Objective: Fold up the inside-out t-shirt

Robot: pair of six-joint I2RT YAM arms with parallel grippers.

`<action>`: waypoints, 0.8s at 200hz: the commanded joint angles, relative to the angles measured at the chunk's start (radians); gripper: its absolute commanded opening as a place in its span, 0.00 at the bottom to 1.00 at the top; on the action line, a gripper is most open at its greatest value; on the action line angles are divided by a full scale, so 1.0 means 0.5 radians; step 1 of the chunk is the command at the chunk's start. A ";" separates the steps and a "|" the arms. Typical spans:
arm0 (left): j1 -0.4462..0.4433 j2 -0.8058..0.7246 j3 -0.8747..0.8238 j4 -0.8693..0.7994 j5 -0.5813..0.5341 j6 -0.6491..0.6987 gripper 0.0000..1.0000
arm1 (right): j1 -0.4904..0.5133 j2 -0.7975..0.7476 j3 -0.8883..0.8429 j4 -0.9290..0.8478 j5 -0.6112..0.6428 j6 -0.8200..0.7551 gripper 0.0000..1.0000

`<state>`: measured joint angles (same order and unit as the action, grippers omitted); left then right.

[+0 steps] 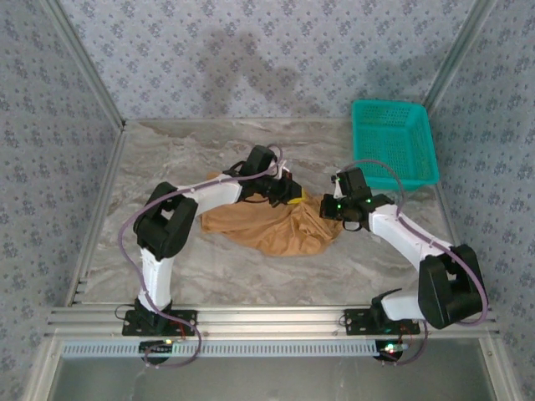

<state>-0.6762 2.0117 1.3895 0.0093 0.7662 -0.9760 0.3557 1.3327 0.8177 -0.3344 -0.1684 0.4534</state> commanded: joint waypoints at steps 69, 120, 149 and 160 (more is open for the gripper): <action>-0.006 -0.059 0.080 -0.048 0.008 0.052 0.00 | 0.047 0.041 0.009 0.019 -0.153 -0.159 0.45; -0.002 -0.085 0.073 -0.103 -0.004 0.091 0.02 | 0.017 0.112 0.088 -0.052 -0.104 -0.141 0.00; 0.004 -0.133 0.071 -0.207 -0.060 0.165 0.17 | 0.001 -0.111 0.100 -0.159 -0.105 -0.064 0.00; -0.001 -0.174 0.070 -0.258 -0.097 0.200 0.28 | -0.020 -0.211 0.093 -0.172 -0.157 -0.015 0.00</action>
<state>-0.6762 2.0045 1.4075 -0.0532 0.7498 -0.9318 0.3637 1.3388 0.8314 -0.3637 -0.2276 0.4000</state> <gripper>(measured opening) 0.213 0.068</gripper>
